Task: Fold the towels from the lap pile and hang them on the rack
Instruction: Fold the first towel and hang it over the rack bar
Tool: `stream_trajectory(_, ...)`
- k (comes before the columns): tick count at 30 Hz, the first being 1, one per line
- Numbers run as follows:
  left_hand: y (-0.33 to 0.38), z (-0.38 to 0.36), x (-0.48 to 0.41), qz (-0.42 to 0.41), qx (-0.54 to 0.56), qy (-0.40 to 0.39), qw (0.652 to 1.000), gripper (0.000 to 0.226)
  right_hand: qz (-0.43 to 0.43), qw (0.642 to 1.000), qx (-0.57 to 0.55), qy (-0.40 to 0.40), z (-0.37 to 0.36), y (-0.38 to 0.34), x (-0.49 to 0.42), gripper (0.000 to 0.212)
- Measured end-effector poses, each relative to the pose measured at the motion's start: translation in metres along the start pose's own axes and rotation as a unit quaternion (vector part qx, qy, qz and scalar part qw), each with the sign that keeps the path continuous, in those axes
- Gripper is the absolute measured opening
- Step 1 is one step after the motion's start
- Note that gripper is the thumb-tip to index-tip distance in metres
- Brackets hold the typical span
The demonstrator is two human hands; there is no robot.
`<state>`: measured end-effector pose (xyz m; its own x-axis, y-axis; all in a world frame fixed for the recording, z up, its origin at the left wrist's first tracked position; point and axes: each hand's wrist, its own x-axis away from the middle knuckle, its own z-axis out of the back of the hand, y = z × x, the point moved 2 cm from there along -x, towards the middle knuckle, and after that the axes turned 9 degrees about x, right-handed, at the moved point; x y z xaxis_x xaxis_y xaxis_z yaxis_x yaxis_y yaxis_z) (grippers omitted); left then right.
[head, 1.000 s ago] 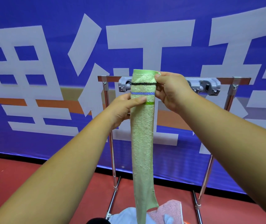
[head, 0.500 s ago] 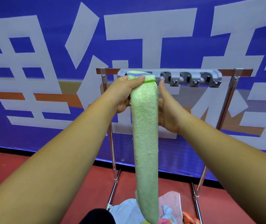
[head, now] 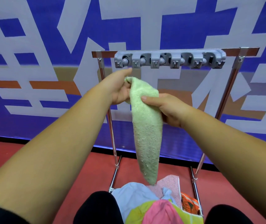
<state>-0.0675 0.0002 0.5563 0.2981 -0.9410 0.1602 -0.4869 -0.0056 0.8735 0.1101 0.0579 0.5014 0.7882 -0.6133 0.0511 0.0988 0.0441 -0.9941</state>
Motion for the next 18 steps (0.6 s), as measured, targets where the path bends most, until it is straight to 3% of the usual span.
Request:
stream_trajectory(5, -0.047, 0.030, 0.003, 0.093, -0.082, -0.033, 0.992, 0.100, -0.059, 0.994, -0.056, 0.071, -0.006, -0.003, -0.006, 0.029)
stream_trajectory(8, -0.074, 0.043, 0.014, 0.109, -0.126, -0.074, 0.983, 0.110, -0.097, 0.986, -0.104, 0.093, -0.006, -0.001, -0.014, 0.030)
stream_trajectory(12, -0.105, 0.054, 0.029, 0.062, -0.197, -0.093, 0.974, 0.083, -0.080, 0.970, -0.209, 0.096, -0.002, -0.005, -0.016, 0.034)
stream_trajectory(14, -0.112, 0.057, 0.028, 0.032, -0.185, -0.087, 0.978, 0.058, -0.067, 0.964, -0.235, 0.106, 0.001, -0.006, -0.017, 0.034)
stream_trajectory(18, -0.113, 0.046, 0.024, 0.003, -0.150, -0.105, 0.983, 0.042, -0.062, 0.961, -0.237, 0.125, 0.006, -0.002, -0.015, 0.033)
